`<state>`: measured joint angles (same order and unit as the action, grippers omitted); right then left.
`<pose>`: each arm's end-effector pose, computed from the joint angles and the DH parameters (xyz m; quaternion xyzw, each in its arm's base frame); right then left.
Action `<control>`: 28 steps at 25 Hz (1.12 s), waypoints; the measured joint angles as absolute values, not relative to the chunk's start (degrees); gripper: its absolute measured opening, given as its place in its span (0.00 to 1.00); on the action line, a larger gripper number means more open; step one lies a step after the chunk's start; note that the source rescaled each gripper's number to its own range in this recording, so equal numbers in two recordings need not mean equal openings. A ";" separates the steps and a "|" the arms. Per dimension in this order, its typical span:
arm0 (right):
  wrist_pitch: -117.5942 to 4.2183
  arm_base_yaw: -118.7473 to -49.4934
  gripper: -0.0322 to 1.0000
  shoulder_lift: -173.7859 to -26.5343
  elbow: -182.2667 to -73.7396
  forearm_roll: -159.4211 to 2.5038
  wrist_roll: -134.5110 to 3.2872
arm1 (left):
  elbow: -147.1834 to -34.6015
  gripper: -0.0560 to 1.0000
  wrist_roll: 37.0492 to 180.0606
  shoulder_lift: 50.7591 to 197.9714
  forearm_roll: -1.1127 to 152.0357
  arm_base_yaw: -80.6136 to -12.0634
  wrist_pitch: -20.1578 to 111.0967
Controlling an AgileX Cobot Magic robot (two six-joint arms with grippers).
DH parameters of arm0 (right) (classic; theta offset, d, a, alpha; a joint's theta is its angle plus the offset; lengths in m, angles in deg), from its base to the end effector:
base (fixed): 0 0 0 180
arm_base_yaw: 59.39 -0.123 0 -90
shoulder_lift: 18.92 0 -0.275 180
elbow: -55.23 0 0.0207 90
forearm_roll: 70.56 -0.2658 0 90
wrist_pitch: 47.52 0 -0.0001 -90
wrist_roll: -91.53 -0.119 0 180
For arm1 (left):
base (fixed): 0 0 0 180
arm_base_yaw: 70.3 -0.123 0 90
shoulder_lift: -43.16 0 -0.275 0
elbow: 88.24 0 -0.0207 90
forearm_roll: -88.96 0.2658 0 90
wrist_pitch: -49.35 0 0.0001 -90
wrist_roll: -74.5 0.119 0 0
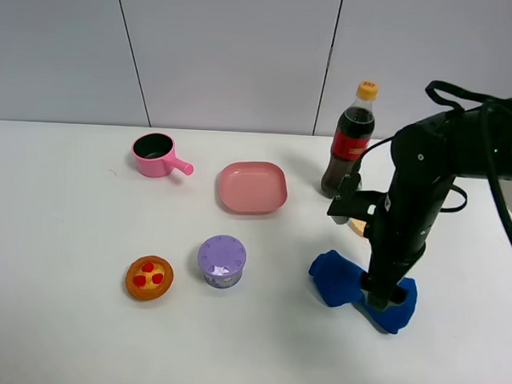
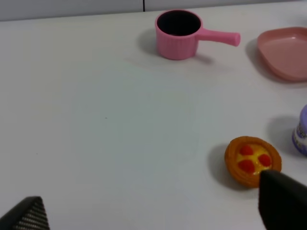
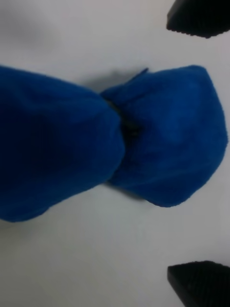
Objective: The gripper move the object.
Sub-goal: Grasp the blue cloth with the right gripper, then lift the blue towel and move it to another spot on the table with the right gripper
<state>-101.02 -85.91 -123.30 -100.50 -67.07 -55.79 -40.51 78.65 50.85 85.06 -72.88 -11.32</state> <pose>0.2570 0.1218 0.1208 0.5098 -0.8598 0.0231 0.0200 0.0415 -0.0052 0.2755 0.0132 0.8479 -0.0029 0.5300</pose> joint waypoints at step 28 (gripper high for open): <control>-87.42 -85.91 0.04 -133.82 -98.07 -66.25 -55.75 | -40.51 1.00 78.65 50.85 85.06 -72.88 -11.32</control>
<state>-87.42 -85.91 -133.82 -98.07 -66.25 -55.75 -40.51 78.65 50.85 85.06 -72.88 -11.32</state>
